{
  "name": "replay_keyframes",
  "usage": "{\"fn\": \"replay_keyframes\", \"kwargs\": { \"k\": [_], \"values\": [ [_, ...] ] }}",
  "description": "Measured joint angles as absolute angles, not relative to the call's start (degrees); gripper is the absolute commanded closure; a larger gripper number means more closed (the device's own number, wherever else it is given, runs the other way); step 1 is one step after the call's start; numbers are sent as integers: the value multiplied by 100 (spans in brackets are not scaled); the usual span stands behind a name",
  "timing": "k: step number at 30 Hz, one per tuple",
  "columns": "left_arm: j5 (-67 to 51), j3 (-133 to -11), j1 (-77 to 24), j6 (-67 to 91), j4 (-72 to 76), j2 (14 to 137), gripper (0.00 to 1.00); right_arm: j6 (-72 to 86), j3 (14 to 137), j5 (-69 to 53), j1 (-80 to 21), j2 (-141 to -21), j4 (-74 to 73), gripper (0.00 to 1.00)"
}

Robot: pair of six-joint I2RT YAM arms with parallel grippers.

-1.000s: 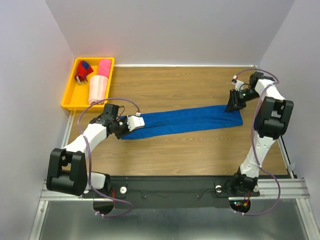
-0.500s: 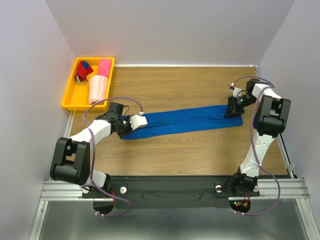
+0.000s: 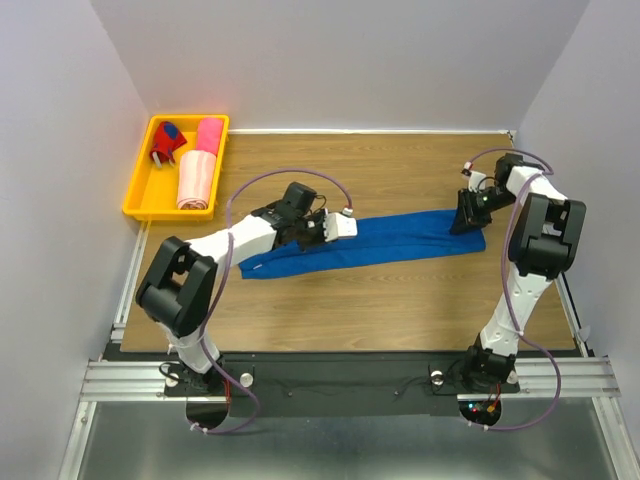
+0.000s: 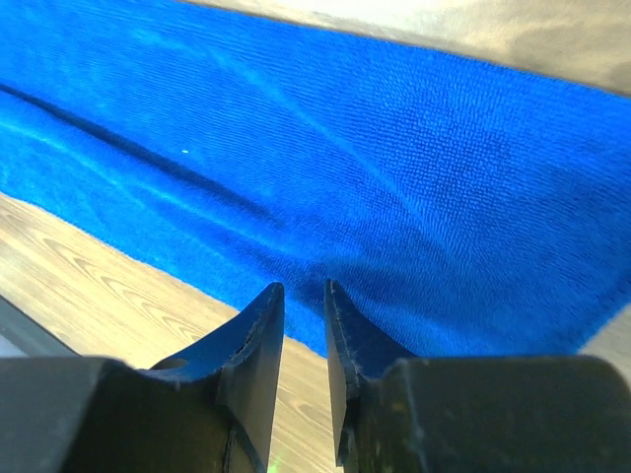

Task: Roll the towels
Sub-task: Fold the towel

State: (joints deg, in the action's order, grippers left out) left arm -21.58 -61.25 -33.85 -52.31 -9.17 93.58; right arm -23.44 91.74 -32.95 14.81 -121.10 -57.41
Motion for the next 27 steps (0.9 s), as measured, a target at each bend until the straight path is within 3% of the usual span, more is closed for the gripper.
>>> {"fn": "replay_keyframes", "kwargs": {
  "k": [6, 22, 27],
  "values": [
    [-2032, -6278, -3662, -5194, -816, 9974, 74, -2403, 9174, -3321, 1452, -11740, -5787, 71],
    [-1754, -6390, -3782, -5242, -779, 10521, 76, -2596, 8903, -3540, 982, -11469, -5948, 71],
    [-1750, -6390, -3782, -5249, -718, 10534, 91, -2589, 8768, -3509, 976, -11601, -5872, 71]
  ]
}}
